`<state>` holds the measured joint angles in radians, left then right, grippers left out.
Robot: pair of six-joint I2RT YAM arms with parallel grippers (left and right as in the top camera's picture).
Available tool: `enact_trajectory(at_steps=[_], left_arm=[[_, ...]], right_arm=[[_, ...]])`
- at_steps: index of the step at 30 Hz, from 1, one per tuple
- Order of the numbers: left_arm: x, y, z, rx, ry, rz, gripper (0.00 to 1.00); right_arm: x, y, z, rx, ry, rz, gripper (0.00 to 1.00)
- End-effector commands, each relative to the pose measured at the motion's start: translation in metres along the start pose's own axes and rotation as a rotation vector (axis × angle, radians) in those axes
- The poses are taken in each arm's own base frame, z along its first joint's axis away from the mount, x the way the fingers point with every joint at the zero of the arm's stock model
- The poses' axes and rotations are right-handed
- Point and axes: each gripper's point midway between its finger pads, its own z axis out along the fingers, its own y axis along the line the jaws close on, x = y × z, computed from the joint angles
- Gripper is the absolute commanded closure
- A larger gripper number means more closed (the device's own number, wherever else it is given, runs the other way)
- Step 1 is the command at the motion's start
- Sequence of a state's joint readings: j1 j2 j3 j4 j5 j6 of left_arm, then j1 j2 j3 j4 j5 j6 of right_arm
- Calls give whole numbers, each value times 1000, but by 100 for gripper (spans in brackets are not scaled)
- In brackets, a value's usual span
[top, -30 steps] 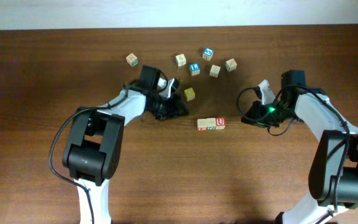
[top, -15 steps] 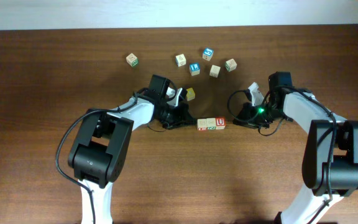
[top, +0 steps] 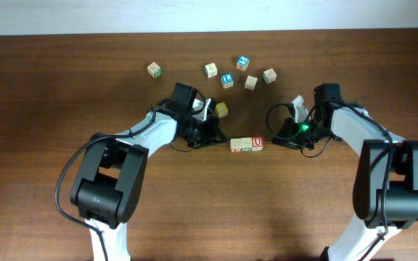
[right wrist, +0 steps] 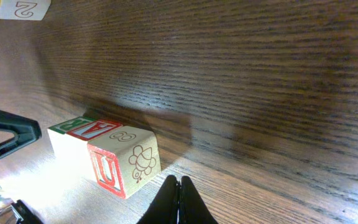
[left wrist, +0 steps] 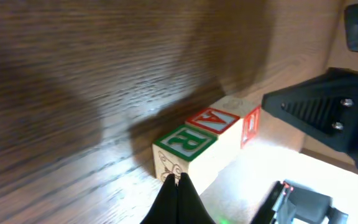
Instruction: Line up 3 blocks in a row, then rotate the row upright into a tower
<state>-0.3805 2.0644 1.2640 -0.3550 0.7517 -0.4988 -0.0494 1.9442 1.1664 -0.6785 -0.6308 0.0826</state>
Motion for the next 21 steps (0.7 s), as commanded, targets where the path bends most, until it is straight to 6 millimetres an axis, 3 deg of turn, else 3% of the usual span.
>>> enact_trajectory(at_steps=[1,7,21], left_arm=[[2,-13,-6,44,7,6,100],[8,-4,-3,12,12,-12,100],[14,-9,7,-14,18,24,100]], right_arm=[[1,2,3,-12,9,13,96],[1,1,3,-12,9,13,96],[1,2,3,-13,7,11,96]])
